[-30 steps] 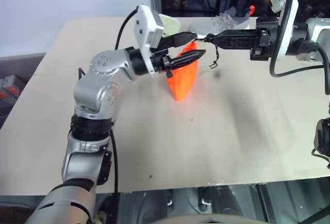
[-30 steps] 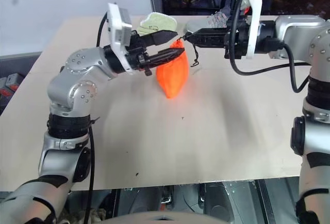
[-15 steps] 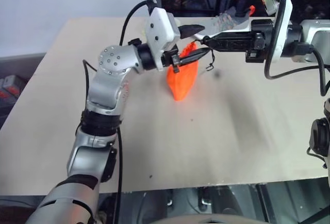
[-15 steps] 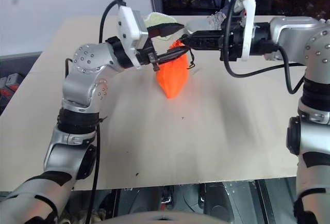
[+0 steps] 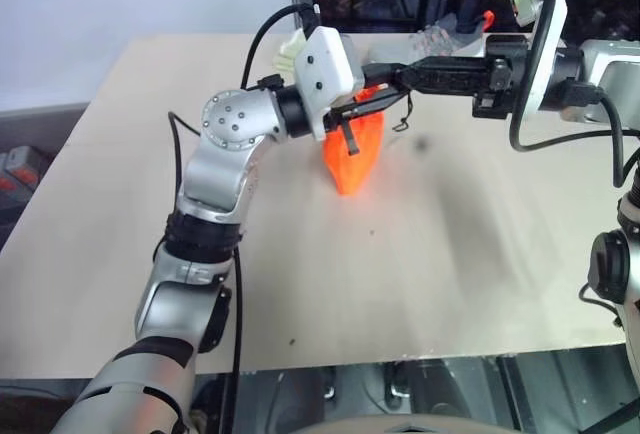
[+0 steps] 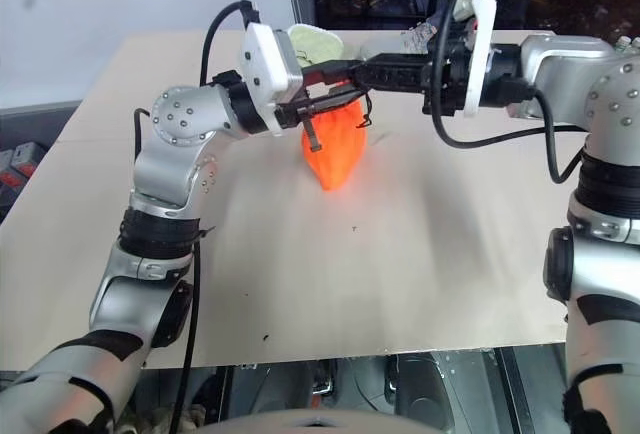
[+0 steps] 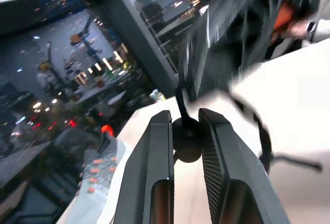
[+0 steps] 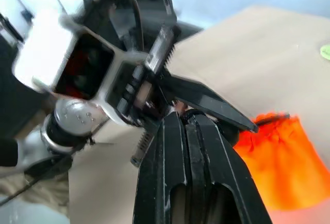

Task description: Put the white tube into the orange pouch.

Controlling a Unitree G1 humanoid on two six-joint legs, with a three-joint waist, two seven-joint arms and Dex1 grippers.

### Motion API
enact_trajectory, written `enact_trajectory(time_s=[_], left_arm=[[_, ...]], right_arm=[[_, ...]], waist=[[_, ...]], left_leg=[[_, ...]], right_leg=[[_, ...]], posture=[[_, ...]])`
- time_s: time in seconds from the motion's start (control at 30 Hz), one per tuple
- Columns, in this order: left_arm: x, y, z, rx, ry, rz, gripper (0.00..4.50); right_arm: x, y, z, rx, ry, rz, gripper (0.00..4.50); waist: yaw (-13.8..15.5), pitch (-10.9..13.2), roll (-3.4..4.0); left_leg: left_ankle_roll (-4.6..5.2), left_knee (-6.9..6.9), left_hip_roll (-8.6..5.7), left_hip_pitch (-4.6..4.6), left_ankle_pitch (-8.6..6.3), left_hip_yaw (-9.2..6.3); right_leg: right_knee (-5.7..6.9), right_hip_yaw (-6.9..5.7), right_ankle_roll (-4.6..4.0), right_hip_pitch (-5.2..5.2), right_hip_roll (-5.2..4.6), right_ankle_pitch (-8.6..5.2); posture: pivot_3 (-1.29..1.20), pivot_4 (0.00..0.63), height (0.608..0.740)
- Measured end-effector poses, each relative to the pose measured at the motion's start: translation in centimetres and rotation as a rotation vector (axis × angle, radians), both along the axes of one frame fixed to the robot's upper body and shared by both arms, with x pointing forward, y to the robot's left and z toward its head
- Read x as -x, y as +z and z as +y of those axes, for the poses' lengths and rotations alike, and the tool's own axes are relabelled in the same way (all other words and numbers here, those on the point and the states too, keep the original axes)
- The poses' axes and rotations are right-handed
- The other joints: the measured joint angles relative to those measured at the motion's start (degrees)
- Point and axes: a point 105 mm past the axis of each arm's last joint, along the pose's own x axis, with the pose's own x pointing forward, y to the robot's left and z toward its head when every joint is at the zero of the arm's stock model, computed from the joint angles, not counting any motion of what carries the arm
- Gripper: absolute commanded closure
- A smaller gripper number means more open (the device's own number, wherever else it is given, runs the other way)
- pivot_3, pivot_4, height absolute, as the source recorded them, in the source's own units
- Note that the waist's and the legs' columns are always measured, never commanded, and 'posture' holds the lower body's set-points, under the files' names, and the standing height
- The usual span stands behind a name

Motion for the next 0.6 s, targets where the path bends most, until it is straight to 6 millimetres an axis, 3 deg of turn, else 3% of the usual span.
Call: enact_trajectory(time_s=[0.17, 0.33, 0.5, 0.57, 0.6], left_arm=[[-3.6, -3.7, 2.4, 0.049, 0.189, 0.198, 4.29], [-4.4, -4.0, 2.9, 0.084, 0.241, 0.248, 4.29], [-8.1, -2.2, 3.0, 0.127, 0.377, 0.215, 4.29], [-9.0, -0.8, 3.3, 0.104, 0.406, 0.154, 4.29], [-9.5, -0.6, 4.0, 0.075, 0.432, 0.136, 4.29]], right_arm=[[-1.0, 5.0, -1.1, -0.25, -0.032, -0.031, 4.5], [-3.3, 5.0, -1.7, -0.316, -0.102, 0.033, 4.5], [-5.4, 5.4, -3.2, -0.324, -0.209, 0.012, 4.5], [-5.2, 6.2, -4.5, -0.32, -0.243, -0.034, 4.5], [-4.3, 7.3, -6.2, -0.331, -0.272, -0.097, 4.5]], waist=[[-0.2, 0.0, -0.01], [0.03, -0.01, -0.04], [0.46, 0.04, -0.06], [0.68, 0.05, -0.06], [0.81, 0.06, -0.05]], left_leg=[[0.0, 0.02, 0.03, 0.0, 0.0, 0.06], [0.02, -0.01, 0.0, -0.04, -0.01, 0.06], [0.04, 0.02, -0.03, -0.09, -0.02, 0.07], [0.05, -0.02, -0.03, -0.18, -0.03, 0.11], [0.1, -0.07, -0.06, -0.19, -0.06, 0.13]], right_leg=[[0.04, 0.05, 0.01, -0.05, 0.02, 0.01], [0.02, 0.04, 0.0, -0.04, -0.02, 0.01], [0.0, 0.03, 0.01, -0.07, -0.01, 0.01], [-0.03, 0.03, 0.01, -0.18, -0.01, 0.01], [-0.02, 0.06, 0.02, -0.2, -0.04, 0.0]], posture=[[0.0, 0.15, 0.74], [0.0, 0.15, 0.74], [0.0, 0.15, 0.74], [0.0, 0.15, 0.74], [0.0, 0.15, 0.74]])
